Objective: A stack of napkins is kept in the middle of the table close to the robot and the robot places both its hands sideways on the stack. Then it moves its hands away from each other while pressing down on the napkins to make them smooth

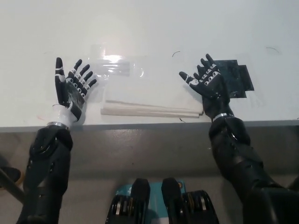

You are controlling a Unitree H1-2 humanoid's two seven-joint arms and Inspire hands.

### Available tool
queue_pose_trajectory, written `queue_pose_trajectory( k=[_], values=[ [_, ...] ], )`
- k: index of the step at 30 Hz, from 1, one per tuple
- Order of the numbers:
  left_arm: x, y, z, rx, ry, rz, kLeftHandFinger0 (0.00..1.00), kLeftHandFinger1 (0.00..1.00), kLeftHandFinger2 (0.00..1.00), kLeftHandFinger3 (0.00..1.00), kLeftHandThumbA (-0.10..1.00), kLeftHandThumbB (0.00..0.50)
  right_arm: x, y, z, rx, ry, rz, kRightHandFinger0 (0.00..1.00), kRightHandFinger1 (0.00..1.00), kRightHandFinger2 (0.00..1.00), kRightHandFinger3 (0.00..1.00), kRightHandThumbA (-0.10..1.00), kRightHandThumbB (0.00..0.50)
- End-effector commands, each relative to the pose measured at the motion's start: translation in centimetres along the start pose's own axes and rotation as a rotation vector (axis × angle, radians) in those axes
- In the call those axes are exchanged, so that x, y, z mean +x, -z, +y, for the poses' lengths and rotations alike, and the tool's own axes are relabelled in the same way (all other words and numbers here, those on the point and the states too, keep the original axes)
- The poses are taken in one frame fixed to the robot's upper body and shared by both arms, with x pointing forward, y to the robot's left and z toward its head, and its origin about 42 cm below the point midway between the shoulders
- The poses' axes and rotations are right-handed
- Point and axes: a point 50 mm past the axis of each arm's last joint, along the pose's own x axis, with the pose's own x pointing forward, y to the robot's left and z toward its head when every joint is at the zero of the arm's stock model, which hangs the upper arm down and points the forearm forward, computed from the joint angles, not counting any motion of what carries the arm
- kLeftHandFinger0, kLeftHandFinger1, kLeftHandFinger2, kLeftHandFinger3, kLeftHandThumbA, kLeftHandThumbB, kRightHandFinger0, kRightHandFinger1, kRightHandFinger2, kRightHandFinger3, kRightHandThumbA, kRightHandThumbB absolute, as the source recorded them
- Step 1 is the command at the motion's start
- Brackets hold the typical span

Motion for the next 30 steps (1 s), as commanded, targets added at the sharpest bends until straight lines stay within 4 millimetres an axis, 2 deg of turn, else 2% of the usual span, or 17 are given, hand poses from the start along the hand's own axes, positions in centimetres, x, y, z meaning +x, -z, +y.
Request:
queue_pose_trajectory(
  k=[1,2,3,4,5,8,9,10,12,16,17,20,23,25,26,28,30],
  values=[
    [0.3,-2.8,-0.3,0.010,0.066,-0.051,1.00,1.00,1.00,1.00,1.00,0.338,-0.1,-0.9,-1.7,0.003,0.014,-0.058,1.00,1.00,1.00,1.00,1.00,0.201],
    [-0.1,-3.0,-0.4,0.016,0.077,-0.065,1.00,1.00,1.00,1.00,1.00,0.324,-0.1,-1.4,-1.7,-0.013,-0.004,-0.089,1.00,1.00,1.00,1.00,1.00,0.216],
    [-0.3,-3.1,-0.4,0.019,0.082,-0.070,1.00,1.00,1.00,1.00,1.00,0.324,-0.2,-1.6,-1.6,-0.020,-0.012,-0.101,1.00,1.00,1.00,1.00,1.00,0.325],
    [-1.0,-3.5,-0.6,0.056,0.109,-0.095,1.00,1.00,1.00,1.00,1.00,0.340,-0.4,-2.6,-1.2,-0.036,-0.059,-0.170,1.00,1.00,1.00,1.00,1.00,0.213],
    [-1.8,-3.9,-0.9,0.116,0.128,-0.124,1.00,1.00,1.00,1.00,1.00,0.335,-1.0,-3.9,-0.5,-0.063,-0.110,-0.240,1.00,1.00,1.00,1.00,1.00,0.192],
    [-4.5,-5.4,-2.4,0.247,0.176,-0.207,1.00,1.00,1.00,1.00,1.00,0.333,-3.5,-6.9,1.1,-0.131,-0.193,-0.376,1.00,1.00,1.00,1.00,1.00,0.222],
    [-6.0,-6.0,-3.1,0.302,0.207,-0.255,1.00,1.00,1.00,1.00,1.00,0.292,-5.1,-8.2,1.7,-0.149,-0.222,-0.437,1.00,1.00,1.00,1.00,1.00,0.230],
    [-6.5,-6.2,-3.3,0.319,0.218,-0.270,1.00,1.00,1.00,1.00,1.00,0.288,-5.7,-8.7,2.0,-0.155,-0.232,-0.456,1.00,1.00,1.00,1.00,1.00,0.230],
    [-9.3,-6.8,-4.2,0.380,0.271,-0.343,1.00,1.00,1.00,1.00,1.00,0.264,-9.2,-10.8,2.9,-0.191,-0.270,-0.541,1.00,1.00,1.00,1.00,1.00,0.268],
    [-14.7,-6.6,-5.2,0.439,0.336,-0.431,1.00,1.00,1.00,1.00,1.00,0.327,-15.6,-12.9,3.2,-0.249,-0.366,-0.687,1.00,1.00,1.00,1.00,1.00,0.296],
    [-15.0,-6.6,-5.2,0.437,0.338,-0.435,1.00,1.00,1.00,1.00,1.00,0.329,-15.9,-13.0,3.2,-0.252,-0.374,-0.695,1.00,1.00,1.00,1.00,1.00,0.297],
    [-18.4,-5.7,-5.3,0.455,0.352,-0.450,1.00,1.00,1.00,1.00,1.00,0.332,-19.5,-12.4,2.2,-0.262,-0.393,-0.706,1.00,1.00,1.00,1.00,1.00,0.315],
    [-21.7,-3.9,-4.1,0.471,0.338,-0.431,1.00,1.00,1.00,1.00,1.00,0.342,-22.2,-10.1,0.2,-0.271,-0.379,-0.649,1.00,1.00,1.00,1.00,1.00,0.286],
    [-22.9,-3.3,-3.7,0.463,0.334,-0.419,1.00,1.00,1.00,1.00,1.00,0.345,-23.0,-9.1,-0.6,-0.279,-0.347,-0.624,1.00,1.00,1.00,1.00,1.00,0.297],
    [-24.2,-2.6,-3.2,0.448,0.317,-0.379,1.00,1.00,1.00,1.00,1.00,0.388,-23.8,-7.9,-1.5,-0.282,-0.312,-0.601,1.00,1.00,1.00,1.00,1.00,0.309],
    [-25.3,-1.8,-2.8,0.437,0.300,-0.347,1.00,1.00,1.00,1.00,1.00,0.402,-24.6,-6.8,-2.6,-0.289,-0.296,-0.560,1.00,1.00,1.00,1.00,1.00,0.304],
    [-26.3,-1.0,-2.5,0.417,0.291,-0.326,1.00,1.00,1.00,1.00,1.00,0.371,-25.0,-5.7,-3.6,-0.287,-0.276,-0.512,1.00,1.00,1.00,1.00,1.00,0.314]
  ],
)
